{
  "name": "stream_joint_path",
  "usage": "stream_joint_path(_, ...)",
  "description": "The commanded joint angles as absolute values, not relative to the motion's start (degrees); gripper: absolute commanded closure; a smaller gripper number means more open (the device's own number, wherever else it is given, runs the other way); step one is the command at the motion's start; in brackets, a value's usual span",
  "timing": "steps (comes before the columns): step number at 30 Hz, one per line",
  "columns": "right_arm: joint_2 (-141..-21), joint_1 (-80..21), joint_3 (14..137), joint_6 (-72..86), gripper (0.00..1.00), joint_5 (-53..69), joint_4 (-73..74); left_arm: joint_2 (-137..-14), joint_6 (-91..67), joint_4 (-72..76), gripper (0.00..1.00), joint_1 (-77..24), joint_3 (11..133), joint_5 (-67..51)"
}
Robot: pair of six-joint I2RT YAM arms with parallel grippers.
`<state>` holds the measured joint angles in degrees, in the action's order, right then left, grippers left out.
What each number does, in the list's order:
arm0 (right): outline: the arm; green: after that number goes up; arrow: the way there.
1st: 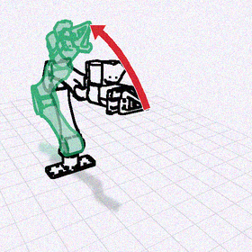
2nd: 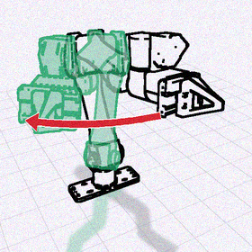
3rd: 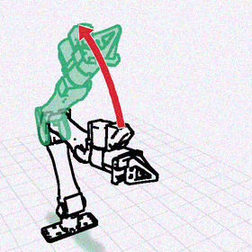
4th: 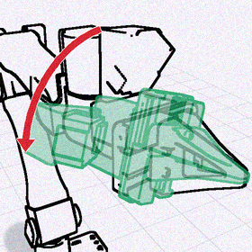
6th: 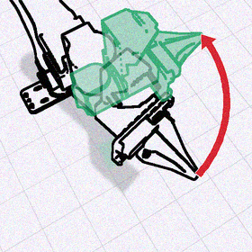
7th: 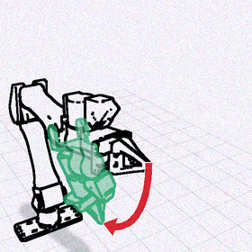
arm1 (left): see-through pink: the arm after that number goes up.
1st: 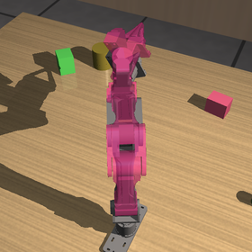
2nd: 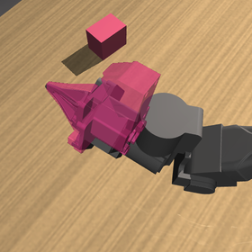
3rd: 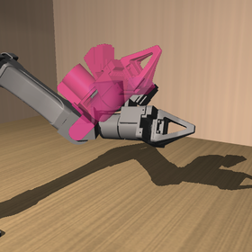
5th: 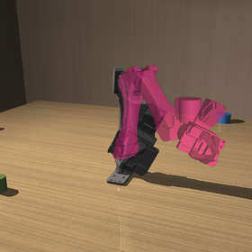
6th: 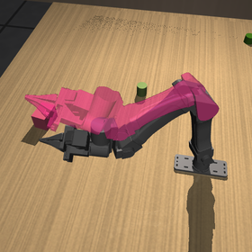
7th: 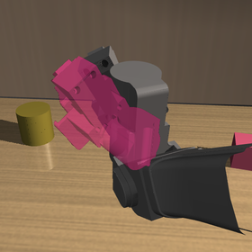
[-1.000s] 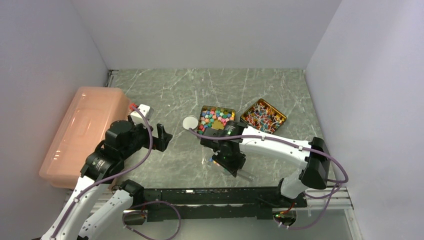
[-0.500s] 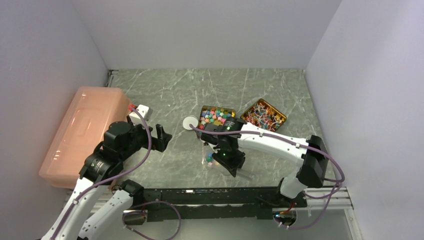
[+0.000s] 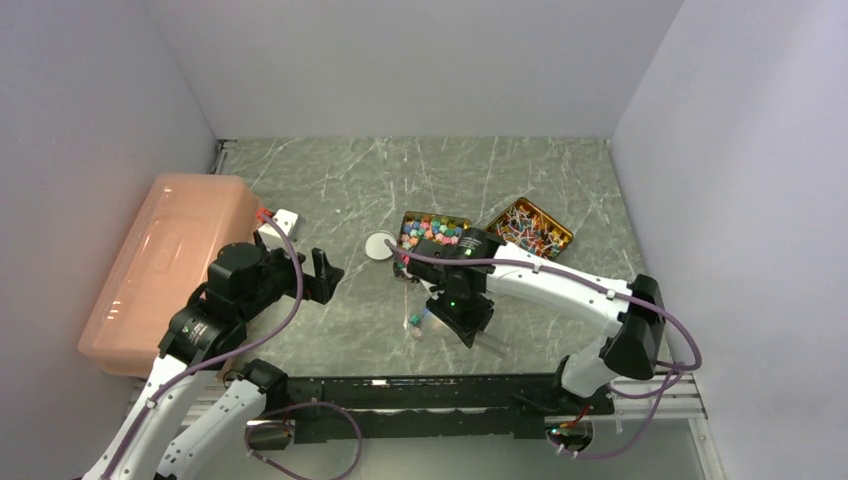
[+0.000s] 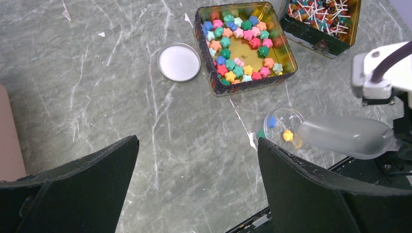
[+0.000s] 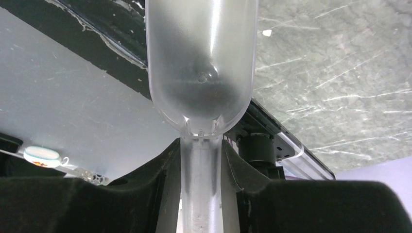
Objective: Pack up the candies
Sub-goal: Scoop the fake candies from the storage box.
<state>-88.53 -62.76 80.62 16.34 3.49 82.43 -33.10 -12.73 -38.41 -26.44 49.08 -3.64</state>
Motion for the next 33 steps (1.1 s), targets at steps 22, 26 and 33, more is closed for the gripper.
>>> stream_joint_path(22, -99.4, -47.1, 93.4, 9.8, 1.00, -5.5, 75.7, -34.0, -12.5, -37.1, 0.00, -26.2, 49.0, -4.0)
stream_joint_path(26, -102.9, -45.2, 95.2, 8.2, 1.00, -4.7, 74.5, -33.8, -12.6, -37.3, 0.01, -26.2, 49.1, -4.0)
stream_joint_path(33, -107.4, -42.5, 97.0, 6.5, 1.00, -4.6, 73.5, -33.5, -12.6, -37.2, 0.01, -26.2, 49.0, -4.1)
